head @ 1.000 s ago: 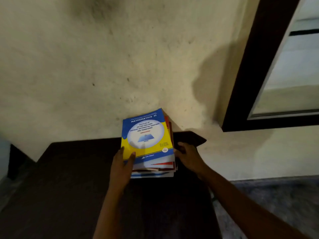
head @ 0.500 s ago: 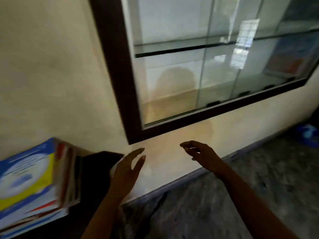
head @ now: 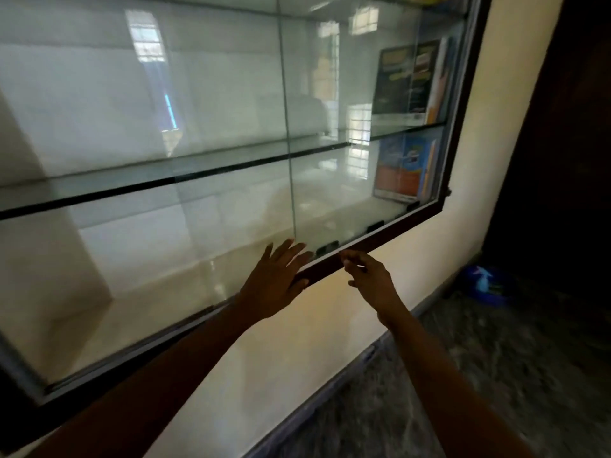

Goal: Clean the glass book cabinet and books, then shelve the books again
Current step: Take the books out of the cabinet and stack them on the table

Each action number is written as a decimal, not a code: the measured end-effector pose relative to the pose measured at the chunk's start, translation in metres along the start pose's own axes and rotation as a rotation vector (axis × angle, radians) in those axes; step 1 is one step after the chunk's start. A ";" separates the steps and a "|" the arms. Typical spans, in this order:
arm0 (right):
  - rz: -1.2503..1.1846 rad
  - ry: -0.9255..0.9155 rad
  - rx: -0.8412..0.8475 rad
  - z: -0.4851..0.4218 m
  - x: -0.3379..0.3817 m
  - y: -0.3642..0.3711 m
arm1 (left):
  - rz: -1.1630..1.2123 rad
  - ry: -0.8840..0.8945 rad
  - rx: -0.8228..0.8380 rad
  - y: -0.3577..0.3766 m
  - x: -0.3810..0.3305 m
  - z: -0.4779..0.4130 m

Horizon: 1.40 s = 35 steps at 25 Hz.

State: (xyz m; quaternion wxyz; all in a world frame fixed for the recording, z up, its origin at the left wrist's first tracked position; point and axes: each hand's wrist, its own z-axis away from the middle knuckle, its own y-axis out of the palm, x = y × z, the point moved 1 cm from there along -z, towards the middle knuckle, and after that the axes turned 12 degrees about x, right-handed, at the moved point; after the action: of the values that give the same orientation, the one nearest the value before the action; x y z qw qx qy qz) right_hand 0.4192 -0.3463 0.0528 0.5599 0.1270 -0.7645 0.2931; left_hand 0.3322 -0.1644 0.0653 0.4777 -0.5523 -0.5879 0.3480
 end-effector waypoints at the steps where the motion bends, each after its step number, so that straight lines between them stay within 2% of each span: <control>1: -0.009 -0.003 -0.032 -0.016 -0.009 -0.014 | -0.075 0.039 0.004 0.005 0.002 -0.033; 3: -0.022 -0.006 -0.094 -0.047 -0.027 -0.041 | -0.194 0.096 0.016 0.016 0.007 -0.095; 9: -0.178 0.114 -0.265 -0.155 -0.070 -0.140 | -0.343 0.327 -0.001 0.066 0.005 -0.270; 12: -0.204 0.133 -0.337 -0.206 -0.088 -0.177 | -0.448 0.376 -0.005 0.077 0.002 -0.349; 15: -0.218 0.162 -0.354 -0.252 -0.105 -0.198 | -0.513 0.414 -0.049 0.077 -0.003 -0.421; 18: -0.175 0.095 -0.313 -0.307 -0.116 -0.208 | -0.646 0.405 -0.135 0.077 -0.007 -0.471; 21: -0.119 0.033 -0.311 -0.347 -0.129 -0.204 | -0.631 0.403 -0.189 0.084 -0.007 -0.491; 24: -0.196 0.007 -0.344 -0.365 -0.160 -0.198 | -0.564 0.458 -0.259 0.098 -0.002 -0.501; 31: -0.445 -0.058 -0.237 -0.360 -0.164 -0.199 | -0.571 0.380 -0.182 0.080 -0.005 -0.473; 35: -0.453 -0.120 -0.138 -0.339 -0.156 -0.171 | -0.653 0.308 -0.096 0.067 0.004 -0.434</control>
State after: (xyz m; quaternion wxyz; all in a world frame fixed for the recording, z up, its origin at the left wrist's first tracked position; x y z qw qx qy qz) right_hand 0.8266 -0.3032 0.0285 0.5724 0.2738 -0.7666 0.0990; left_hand 0.7644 -0.2021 0.1344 0.6200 -0.4031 -0.6702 0.0620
